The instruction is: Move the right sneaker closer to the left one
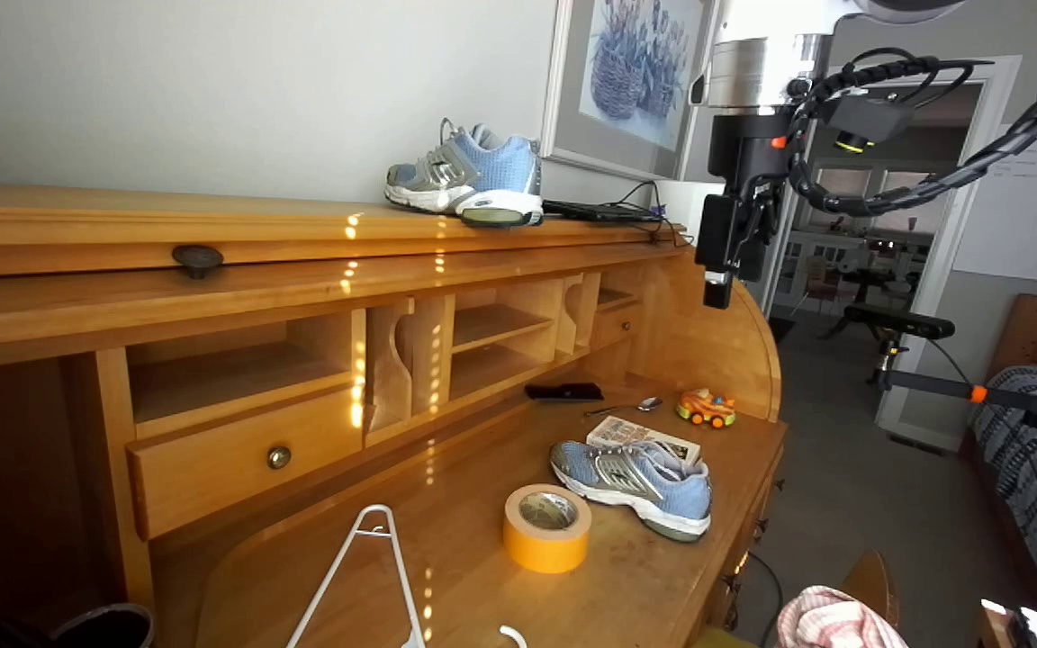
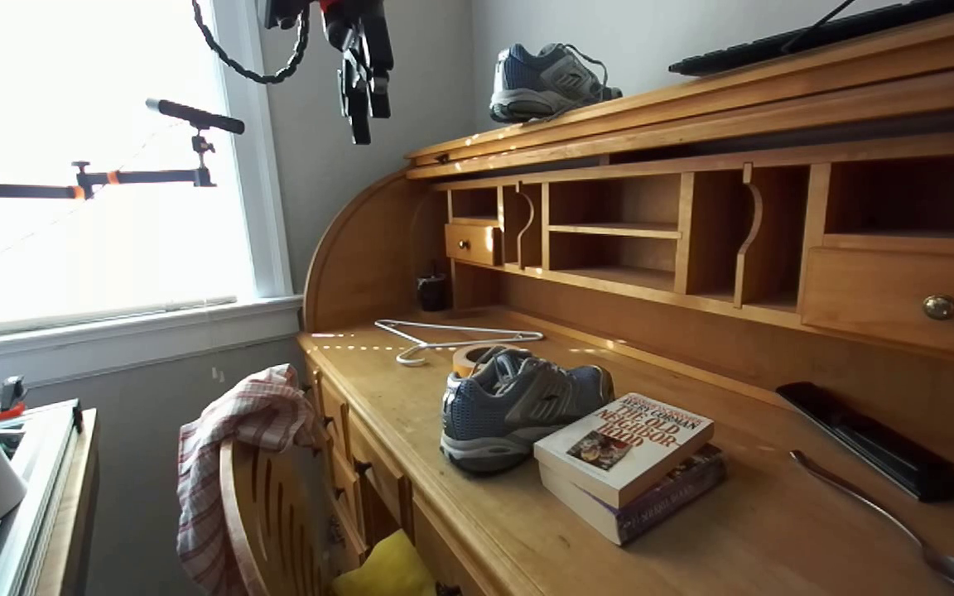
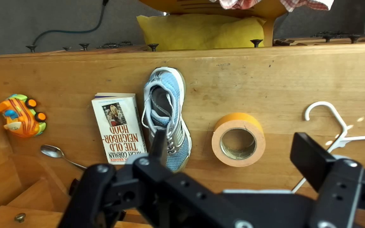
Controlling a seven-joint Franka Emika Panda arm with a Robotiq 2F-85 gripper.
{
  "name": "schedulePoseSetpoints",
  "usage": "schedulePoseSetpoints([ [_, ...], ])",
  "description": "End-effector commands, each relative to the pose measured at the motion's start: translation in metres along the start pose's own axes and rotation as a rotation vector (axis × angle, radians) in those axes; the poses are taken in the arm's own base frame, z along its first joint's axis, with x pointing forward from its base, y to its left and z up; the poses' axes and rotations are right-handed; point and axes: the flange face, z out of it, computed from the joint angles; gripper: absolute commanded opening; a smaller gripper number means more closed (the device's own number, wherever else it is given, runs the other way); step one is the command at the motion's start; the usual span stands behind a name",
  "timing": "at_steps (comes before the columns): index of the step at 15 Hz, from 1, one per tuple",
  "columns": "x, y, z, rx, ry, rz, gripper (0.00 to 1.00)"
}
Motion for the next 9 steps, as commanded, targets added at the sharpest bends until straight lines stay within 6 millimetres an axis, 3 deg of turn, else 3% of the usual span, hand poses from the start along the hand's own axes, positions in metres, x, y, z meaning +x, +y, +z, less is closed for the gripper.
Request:
schedulePoseSetpoints([
  [1,0.000,0.000,-0.001,0.000,-0.001,0.000,1.00],
  [9,0.014,0.018,0.009,0.011,0.012,0.010,1.00],
])
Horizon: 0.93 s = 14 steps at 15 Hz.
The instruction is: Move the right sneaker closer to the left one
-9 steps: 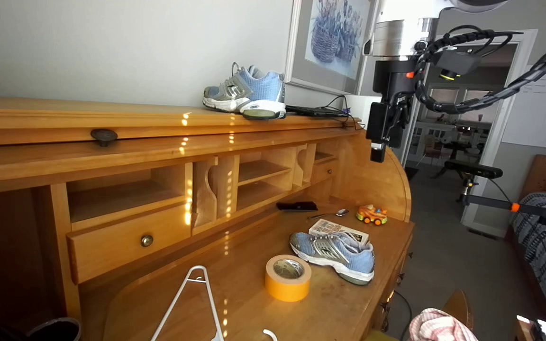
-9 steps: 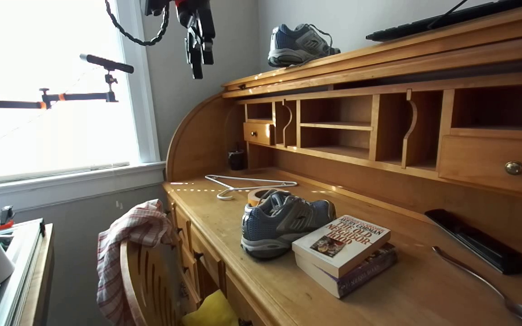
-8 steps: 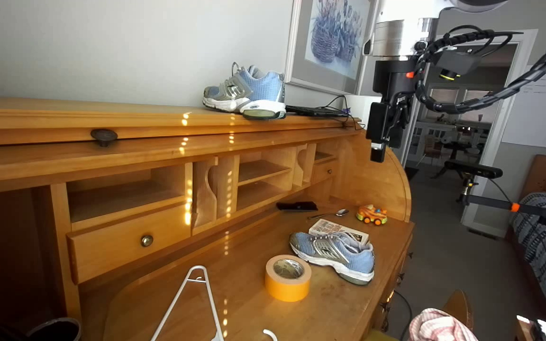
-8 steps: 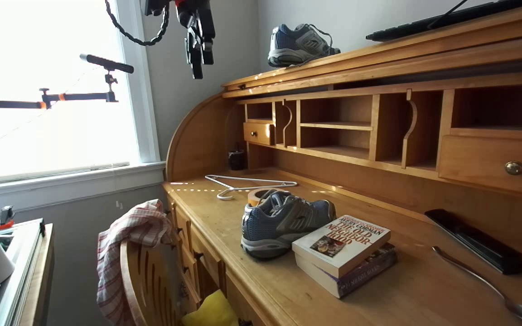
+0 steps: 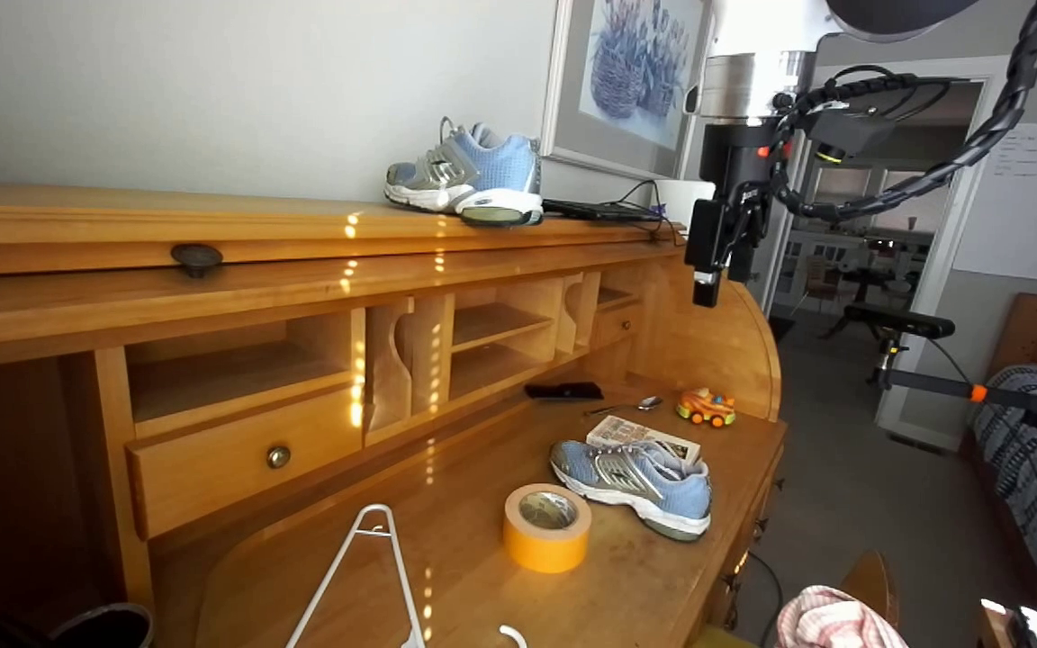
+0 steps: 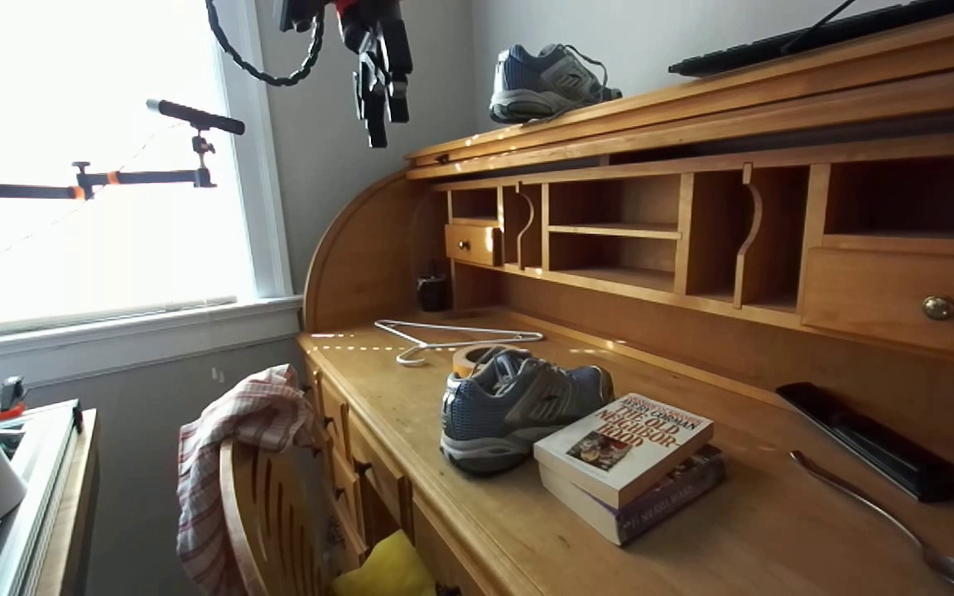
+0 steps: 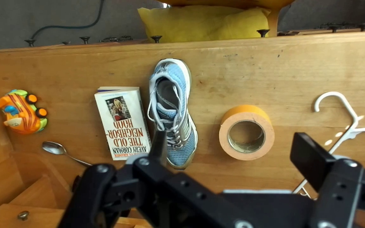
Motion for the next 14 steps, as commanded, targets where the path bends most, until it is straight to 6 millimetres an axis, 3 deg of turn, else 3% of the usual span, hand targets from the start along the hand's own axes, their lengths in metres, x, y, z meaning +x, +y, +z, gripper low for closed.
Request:
schedulePoseSetpoints([
  [1,0.001,0.000,-0.001,0.000,0.000,0.000,1.00],
  [7,0.001,0.000,-0.002,0.000,0.002,-0.001,1.00],
  [14,0.020,0.036,0.016,0.124,-0.039,0.107,1.00],
])
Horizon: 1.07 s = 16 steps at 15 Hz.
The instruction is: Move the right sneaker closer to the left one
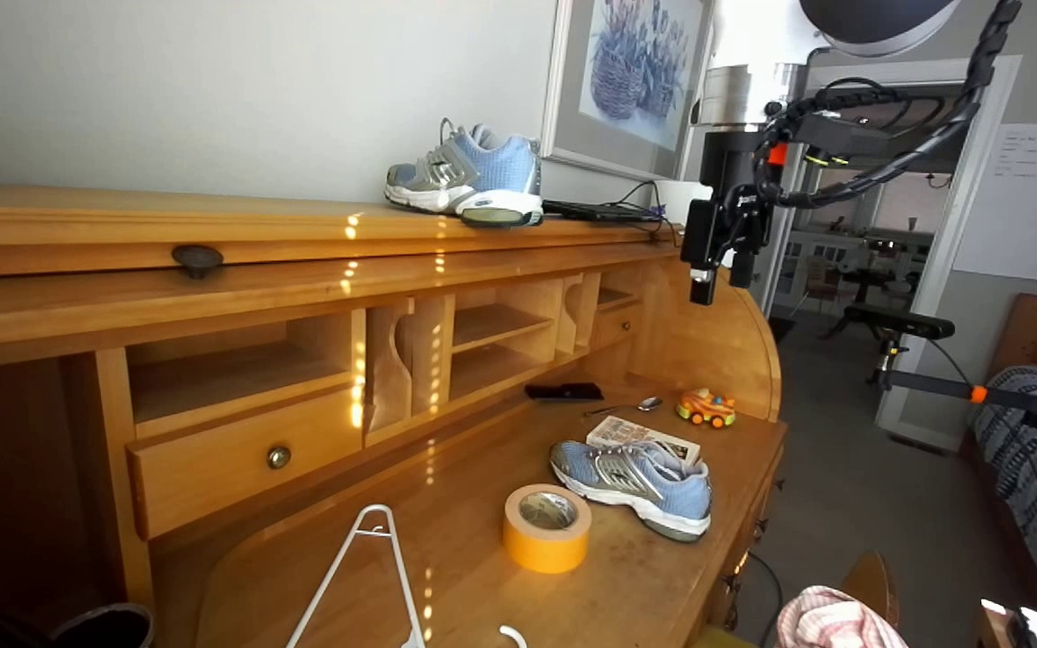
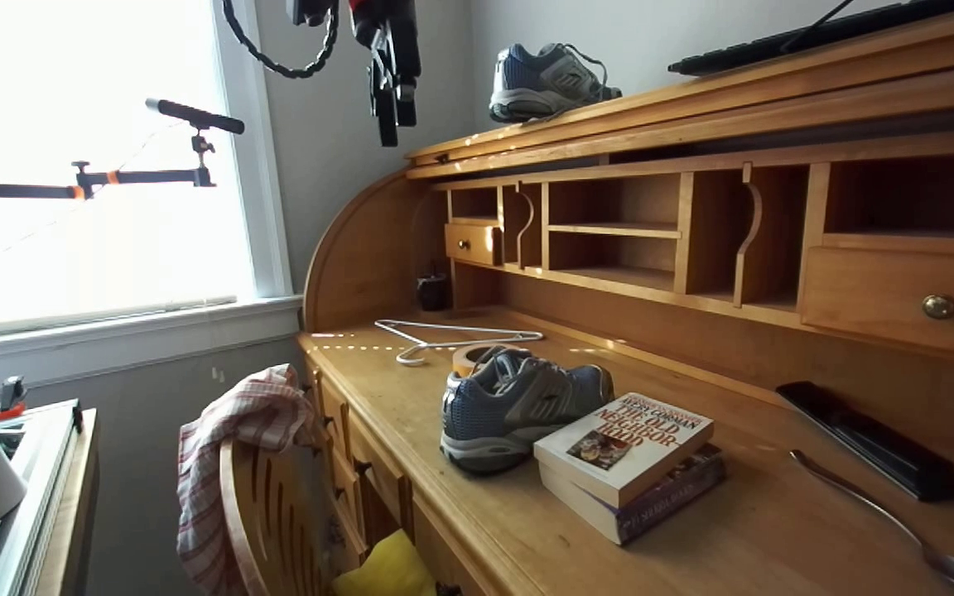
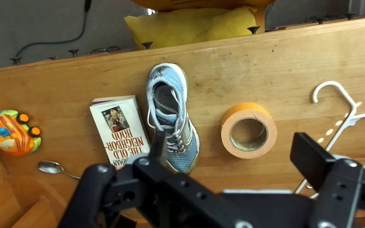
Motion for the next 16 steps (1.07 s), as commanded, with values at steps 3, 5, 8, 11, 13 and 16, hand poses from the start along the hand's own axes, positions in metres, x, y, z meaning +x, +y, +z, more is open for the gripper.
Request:
schedulePoseSetpoints([
  [3,0.019,0.012,0.016,0.058,0.027,-0.084,1.00],
  [5,0.023,0.014,0.027,0.033,0.058,-0.190,1.00],
  [8,0.030,0.020,0.050,0.019,0.094,-0.318,1.00],
  [11,0.034,0.027,0.073,0.042,0.121,-0.368,1.00],
  [13,0.035,0.033,0.086,0.054,0.133,-0.372,1.00],
  [16,0.039,0.035,0.107,0.075,0.118,-0.355,1.00],
])
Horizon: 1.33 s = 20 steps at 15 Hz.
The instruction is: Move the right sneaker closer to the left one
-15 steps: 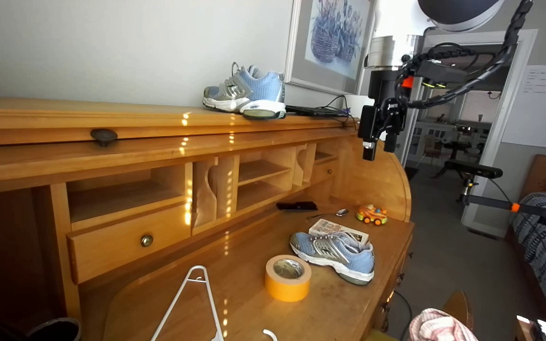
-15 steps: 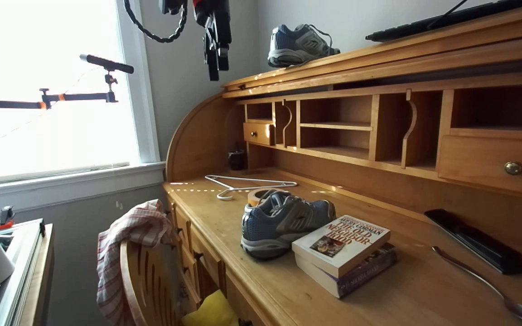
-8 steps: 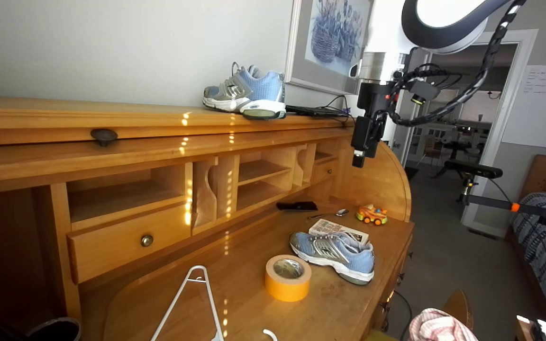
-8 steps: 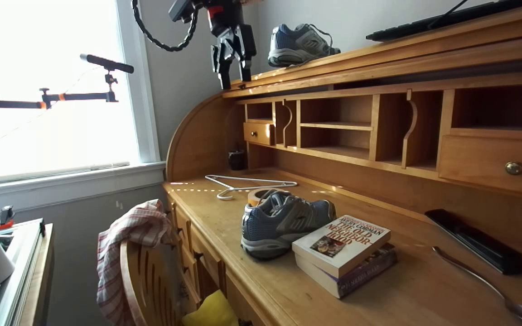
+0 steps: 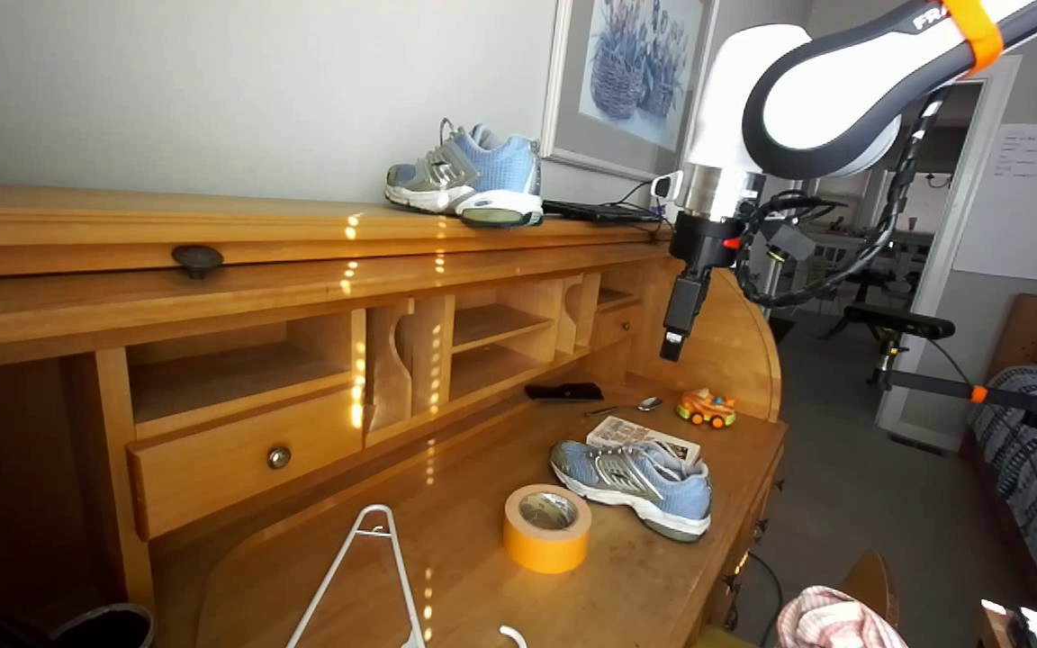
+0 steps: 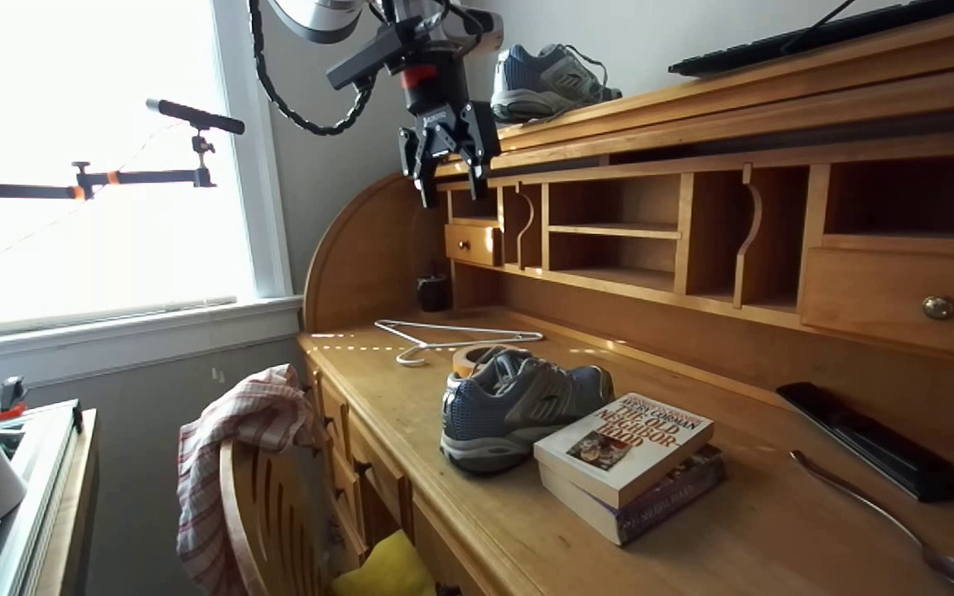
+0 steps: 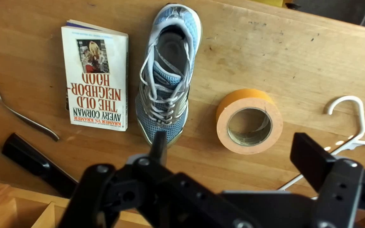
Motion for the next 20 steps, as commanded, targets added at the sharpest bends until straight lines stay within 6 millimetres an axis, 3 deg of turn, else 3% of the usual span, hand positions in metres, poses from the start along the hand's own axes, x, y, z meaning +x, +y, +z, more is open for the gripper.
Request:
schedulePoseSetpoints([
  [1,-0.001,0.002,0.005,0.005,-0.006,0.003,1.00],
  [9,-0.010,0.000,0.028,0.090,-0.088,0.107,1.00],
  [13,-0.014,0.008,0.053,0.105,-0.151,0.219,1.00],
  [20,-0.013,0.029,0.109,0.096,-0.202,0.219,1.00],
])
